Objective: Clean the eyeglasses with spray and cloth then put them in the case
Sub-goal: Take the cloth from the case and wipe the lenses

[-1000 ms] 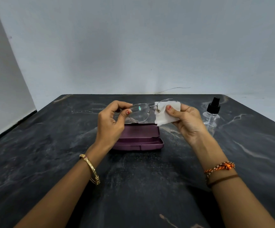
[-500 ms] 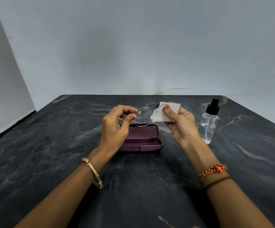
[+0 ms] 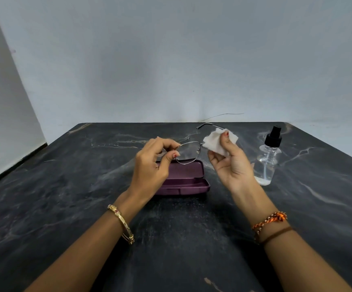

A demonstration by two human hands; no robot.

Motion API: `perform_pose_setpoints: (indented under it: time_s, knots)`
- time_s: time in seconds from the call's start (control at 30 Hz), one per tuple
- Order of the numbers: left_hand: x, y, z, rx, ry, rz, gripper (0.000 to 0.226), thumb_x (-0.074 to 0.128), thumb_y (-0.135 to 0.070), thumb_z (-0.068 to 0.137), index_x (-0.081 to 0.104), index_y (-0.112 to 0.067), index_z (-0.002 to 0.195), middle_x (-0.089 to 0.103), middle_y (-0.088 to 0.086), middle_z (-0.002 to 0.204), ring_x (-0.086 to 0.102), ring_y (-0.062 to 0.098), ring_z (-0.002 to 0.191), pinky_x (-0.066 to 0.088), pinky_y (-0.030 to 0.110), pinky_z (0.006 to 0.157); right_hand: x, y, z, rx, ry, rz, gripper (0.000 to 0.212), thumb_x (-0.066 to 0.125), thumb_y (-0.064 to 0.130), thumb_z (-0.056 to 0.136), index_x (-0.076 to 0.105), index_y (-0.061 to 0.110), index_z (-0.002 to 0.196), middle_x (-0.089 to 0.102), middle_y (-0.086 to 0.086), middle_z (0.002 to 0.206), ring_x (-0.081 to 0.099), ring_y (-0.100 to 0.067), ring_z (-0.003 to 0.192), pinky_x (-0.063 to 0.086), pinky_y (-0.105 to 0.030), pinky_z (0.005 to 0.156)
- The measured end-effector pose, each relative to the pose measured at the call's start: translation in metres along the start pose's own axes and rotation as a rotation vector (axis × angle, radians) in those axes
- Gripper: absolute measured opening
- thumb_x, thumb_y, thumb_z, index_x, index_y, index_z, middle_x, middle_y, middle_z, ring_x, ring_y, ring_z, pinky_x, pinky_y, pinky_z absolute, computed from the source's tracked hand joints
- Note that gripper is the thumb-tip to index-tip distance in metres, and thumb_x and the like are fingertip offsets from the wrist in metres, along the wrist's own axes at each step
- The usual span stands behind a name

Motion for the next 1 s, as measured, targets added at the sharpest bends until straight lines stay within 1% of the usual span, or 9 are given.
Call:
perform_pose_setpoints:
  time_s: [0.07,0.17,0.3,0.37,0.5,0.63,0.73,0.87,1.0]
  knots:
    - [-0.001,0.001,0.000,-0.011,-0.020,0.004,0.013,0.058,-0.002,0.076,0.063,-0.005,0.087,0.059,-0.002,0.080,0.054,0.003,0.077,0.045,0.018,0.071,0.004,-0.005,0.000,-0.002,0.045,0.027,0.009,0.051,0.003,0.087,0.057,0.009,0.083,0.071,0.001,0.060,0.069,-0.010,0.059,0.057,-0.023,0.060]
    - [-0.007,0.006,0.003,-0.075,-0.062,-0.039,0.019,0.059,0.001,0.078,0.060,-0.014,0.090,0.058,-0.006,0.081,0.053,-0.007,0.077,0.045,0.011,0.070,0.006,-0.006,0.000,0.001,0.107,-0.026,0.013,0.049,-0.001,0.087,0.059,0.008,0.082,0.072,0.000,0.062,0.069,-0.010,0.063,0.057,-0.025,0.064]
    - [-0.014,0.010,0.008,-0.092,-0.097,-0.046,0.021,0.059,0.003,0.079,0.060,-0.015,0.091,0.061,0.001,0.084,0.055,-0.008,0.077,0.043,0.007,0.071,0.005,0.002,0.000,-0.053,0.146,-0.354,0.009,0.057,0.001,0.081,0.064,0.007,0.080,0.072,0.005,0.062,0.068,-0.005,0.064,0.057,-0.019,0.061]
    - [-0.015,0.011,0.010,-0.093,-0.099,-0.045,0.021,0.059,0.003,0.079,0.060,-0.014,0.091,0.061,0.003,0.084,0.055,-0.009,0.077,0.042,0.005,0.071,0.004,0.006,0.000,-0.064,0.137,-0.426,0.007,0.063,0.001,0.075,0.065,0.007,0.078,0.072,0.005,0.062,0.068,-0.004,0.063,0.055,-0.017,0.057]
    - [-0.014,0.009,0.010,-0.091,-0.080,-0.038,0.020,0.060,0.003,0.078,0.061,-0.014,0.089,0.061,0.000,0.083,0.055,-0.008,0.077,0.043,0.006,0.071,0.000,0.006,0.002,0.020,0.079,-0.317,0.011,0.061,-0.004,0.076,0.062,0.005,0.082,0.072,0.003,0.061,0.068,-0.008,0.062,0.056,-0.019,0.055]
    - [-0.011,0.011,0.008,-0.125,-0.073,-0.062,0.021,0.061,0.004,0.077,0.062,-0.013,0.089,0.061,-0.008,0.079,0.056,-0.009,0.075,0.044,0.007,0.070,0.002,0.000,0.000,0.083,0.069,-0.114,0.013,0.055,-0.006,0.082,0.059,0.005,0.086,0.071,-0.002,0.061,0.069,-0.012,0.061,0.058,-0.030,0.064]
    - [-0.010,0.013,0.007,-0.124,-0.069,-0.049,0.017,0.060,0.005,0.077,0.064,-0.007,0.088,0.061,-0.007,0.081,0.057,-0.011,0.075,0.044,0.007,0.069,0.007,-0.004,-0.003,0.081,0.095,-0.031,0.015,0.050,-0.008,0.084,0.058,0.005,0.085,0.071,-0.004,0.061,0.069,-0.012,0.060,0.057,-0.029,0.065]
    - [-0.013,0.011,0.007,-0.098,-0.077,-0.033,0.014,0.060,0.005,0.077,0.065,-0.003,0.087,0.062,-0.002,0.083,0.057,-0.010,0.076,0.045,0.007,0.070,0.009,-0.003,-0.004,0.052,0.141,-0.161,0.014,0.050,-0.003,0.085,0.060,0.006,0.082,0.071,0.000,0.060,0.069,-0.009,0.060,0.057,-0.024,0.063]
    - [-0.013,0.005,0.007,-0.040,-0.050,0.010,0.011,0.060,0.006,0.076,0.064,0.000,0.085,0.062,0.003,0.083,0.057,-0.002,0.075,0.046,0.008,0.071,0.005,0.003,-0.001,-0.002,0.091,-0.309,0.005,0.058,0.005,0.082,0.062,0.008,0.080,0.072,0.004,0.061,0.069,-0.007,0.061,0.057,-0.020,0.061]
Point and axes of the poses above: each hand's wrist, its own z-axis towards the middle knuckle, its own x-axis out of the palm, y = z × x, the point moved 5 cm from there along z, towards the middle knuckle
